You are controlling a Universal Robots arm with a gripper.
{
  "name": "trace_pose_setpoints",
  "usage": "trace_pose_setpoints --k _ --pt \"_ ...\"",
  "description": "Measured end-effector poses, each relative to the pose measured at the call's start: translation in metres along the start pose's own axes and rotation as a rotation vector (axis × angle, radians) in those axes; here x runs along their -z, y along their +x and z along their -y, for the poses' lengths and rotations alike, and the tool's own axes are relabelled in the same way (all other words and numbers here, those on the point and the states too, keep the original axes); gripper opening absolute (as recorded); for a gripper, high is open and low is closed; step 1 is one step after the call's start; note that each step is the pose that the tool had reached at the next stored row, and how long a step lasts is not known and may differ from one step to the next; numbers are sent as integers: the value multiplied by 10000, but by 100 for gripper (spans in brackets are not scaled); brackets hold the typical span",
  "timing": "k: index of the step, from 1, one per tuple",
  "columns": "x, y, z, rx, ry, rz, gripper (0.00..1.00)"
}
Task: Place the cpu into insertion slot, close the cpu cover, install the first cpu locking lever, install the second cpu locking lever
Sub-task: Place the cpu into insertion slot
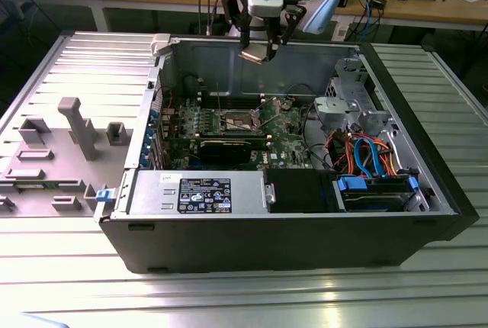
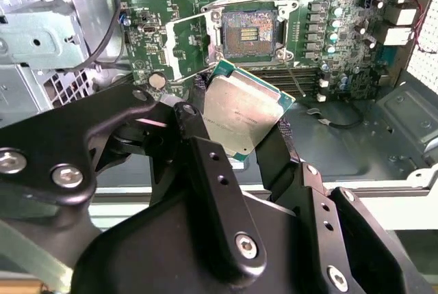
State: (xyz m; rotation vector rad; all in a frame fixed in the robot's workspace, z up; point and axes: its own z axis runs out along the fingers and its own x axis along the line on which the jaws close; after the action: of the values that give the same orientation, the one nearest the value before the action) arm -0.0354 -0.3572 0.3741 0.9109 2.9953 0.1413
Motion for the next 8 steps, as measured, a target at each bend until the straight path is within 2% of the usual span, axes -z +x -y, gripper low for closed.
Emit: trace_pose_setpoints --k 1,6,8 --pt "-4 0 0 -145 -2 13 54" --pt "-44 -1 4 -1482 -24 134 54" --pt "-56 -1 5 -1851 -31 167 54"
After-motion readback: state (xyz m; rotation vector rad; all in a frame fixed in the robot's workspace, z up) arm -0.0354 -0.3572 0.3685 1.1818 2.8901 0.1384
